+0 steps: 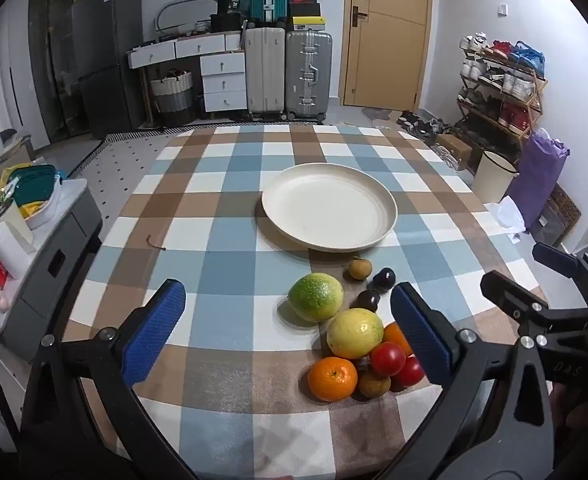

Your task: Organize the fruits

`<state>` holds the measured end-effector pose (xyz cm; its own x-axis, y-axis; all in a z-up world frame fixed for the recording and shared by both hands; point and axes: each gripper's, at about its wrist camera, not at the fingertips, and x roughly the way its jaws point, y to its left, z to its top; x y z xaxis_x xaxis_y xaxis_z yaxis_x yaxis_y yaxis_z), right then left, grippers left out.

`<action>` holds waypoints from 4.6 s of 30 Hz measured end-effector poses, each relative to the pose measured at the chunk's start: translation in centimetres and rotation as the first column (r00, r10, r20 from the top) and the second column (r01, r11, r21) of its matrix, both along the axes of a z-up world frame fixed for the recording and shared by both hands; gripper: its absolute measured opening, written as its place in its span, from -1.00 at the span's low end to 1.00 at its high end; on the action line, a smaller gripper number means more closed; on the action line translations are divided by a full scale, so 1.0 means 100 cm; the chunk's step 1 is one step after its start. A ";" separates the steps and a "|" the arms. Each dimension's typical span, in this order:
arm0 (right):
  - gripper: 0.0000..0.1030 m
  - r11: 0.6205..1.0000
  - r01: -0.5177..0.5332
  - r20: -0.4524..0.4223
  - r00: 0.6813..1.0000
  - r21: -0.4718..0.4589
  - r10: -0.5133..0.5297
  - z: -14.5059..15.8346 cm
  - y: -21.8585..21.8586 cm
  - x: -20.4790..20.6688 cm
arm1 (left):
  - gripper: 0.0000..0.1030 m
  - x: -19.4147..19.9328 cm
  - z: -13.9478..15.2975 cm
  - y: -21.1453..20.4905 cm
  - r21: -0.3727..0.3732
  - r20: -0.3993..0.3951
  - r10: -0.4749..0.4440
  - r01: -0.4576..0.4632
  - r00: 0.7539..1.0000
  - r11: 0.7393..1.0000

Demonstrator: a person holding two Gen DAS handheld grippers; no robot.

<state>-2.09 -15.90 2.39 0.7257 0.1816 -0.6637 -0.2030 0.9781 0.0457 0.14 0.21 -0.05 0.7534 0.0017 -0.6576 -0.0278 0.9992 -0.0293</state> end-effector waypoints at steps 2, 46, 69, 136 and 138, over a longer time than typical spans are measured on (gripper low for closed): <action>1.00 1.000 -0.006 0.008 1.000 -0.001 0.006 -0.002 0.001 0.000 | 0.99 0.009 -0.004 0.006 -0.016 -0.018 -0.005 0.005 1.000 1.000; 1.00 0.999 0.002 0.026 1.000 0.037 -0.003 0.005 0.000 -0.001 | 0.99 -0.006 0.003 -0.002 0.024 0.021 -0.011 0.011 1.000 1.000; 1.00 0.998 -0.027 -0.002 1.000 0.058 0.028 -0.008 0.001 -0.002 | 0.99 -0.010 -0.005 -0.004 0.006 0.008 -0.018 0.018 1.000 1.000; 1.00 0.985 -0.094 -0.081 0.991 0.148 0.107 -0.039 0.002 0.009 | -0.30 0.020 -0.102 0.018 -0.351 -0.206 -0.281 0.197 0.937 0.916; 1.00 0.983 -0.106 -0.082 0.989 0.152 0.119 -0.038 0.005 0.011 | -0.30 0.019 -0.099 0.021 -0.335 -0.190 -0.276 0.202 0.942 0.920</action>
<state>-0.95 -15.37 -1.46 0.6336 0.3594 -0.6852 -0.3000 0.9304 0.2105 2.00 2.30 -9.91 0.5348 -0.3883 -0.7504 0.1679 0.9193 -0.3561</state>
